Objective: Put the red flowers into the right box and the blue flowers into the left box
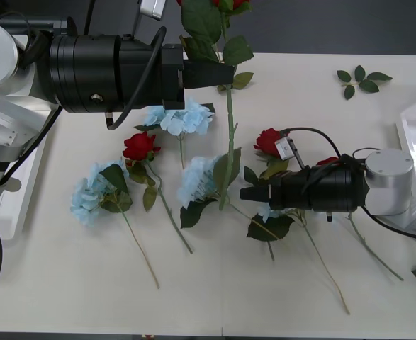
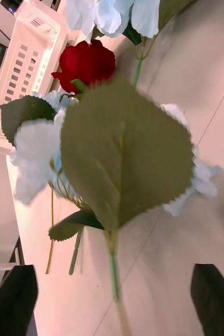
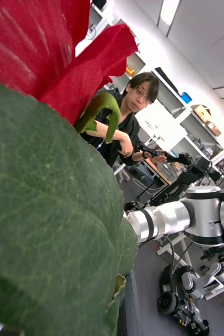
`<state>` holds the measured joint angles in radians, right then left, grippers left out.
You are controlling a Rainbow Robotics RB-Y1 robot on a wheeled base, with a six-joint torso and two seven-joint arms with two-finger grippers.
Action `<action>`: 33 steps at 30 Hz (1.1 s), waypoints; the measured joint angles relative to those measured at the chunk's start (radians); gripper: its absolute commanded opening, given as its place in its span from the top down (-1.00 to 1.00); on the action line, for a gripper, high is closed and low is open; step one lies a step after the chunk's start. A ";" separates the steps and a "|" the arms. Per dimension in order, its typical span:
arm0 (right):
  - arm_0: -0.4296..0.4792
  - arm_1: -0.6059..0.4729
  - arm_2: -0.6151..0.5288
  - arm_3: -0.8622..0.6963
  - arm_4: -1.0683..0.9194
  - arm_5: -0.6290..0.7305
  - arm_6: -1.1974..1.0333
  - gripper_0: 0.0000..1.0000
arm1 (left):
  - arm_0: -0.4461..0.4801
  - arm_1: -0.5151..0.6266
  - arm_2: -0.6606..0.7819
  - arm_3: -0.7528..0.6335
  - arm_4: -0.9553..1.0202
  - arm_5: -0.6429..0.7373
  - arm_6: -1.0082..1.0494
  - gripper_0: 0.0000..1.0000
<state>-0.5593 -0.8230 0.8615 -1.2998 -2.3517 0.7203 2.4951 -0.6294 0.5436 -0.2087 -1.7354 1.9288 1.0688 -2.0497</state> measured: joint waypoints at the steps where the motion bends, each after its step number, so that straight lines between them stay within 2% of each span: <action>1: 0.000 -0.005 0.000 -0.003 0.000 0.001 0.006 -1.00 | 0.000 0.000 0.000 0.000 0.000 0.000 0.000 1.00; 6: 0.000 -0.081 0.000 -0.064 -0.056 0.010 0.025 -1.00 | 0.000 0.000 0.000 0.000 0.000 0.000 0.000 1.00; 15: -0.034 -0.323 -0.002 -0.253 -0.245 0.037 0.082 -1.00 | 0.000 0.000 0.000 0.000 0.000 0.000 0.000 1.00; 20: -0.038 -0.415 -0.057 -0.357 -0.313 0.057 0.111 -1.00 | 0.000 0.000 0.000 0.001 0.000 0.000 0.000 1.00; 28: -0.038 -0.438 -0.172 -0.442 -0.340 0.086 0.201 -1.00 | 0.000 0.000 0.000 0.001 0.000 0.000 0.000 1.00; 33: -0.007 -0.391 -0.210 -0.490 -0.340 0.086 0.200 -1.00 | 0.000 0.000 0.000 0.001 0.000 0.000 0.000 1.00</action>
<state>-0.5666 -1.2142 0.6512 -1.7898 -2.6921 0.8066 2.6955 -0.6293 0.5437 -0.2085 -1.7344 1.9288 1.0691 -2.0498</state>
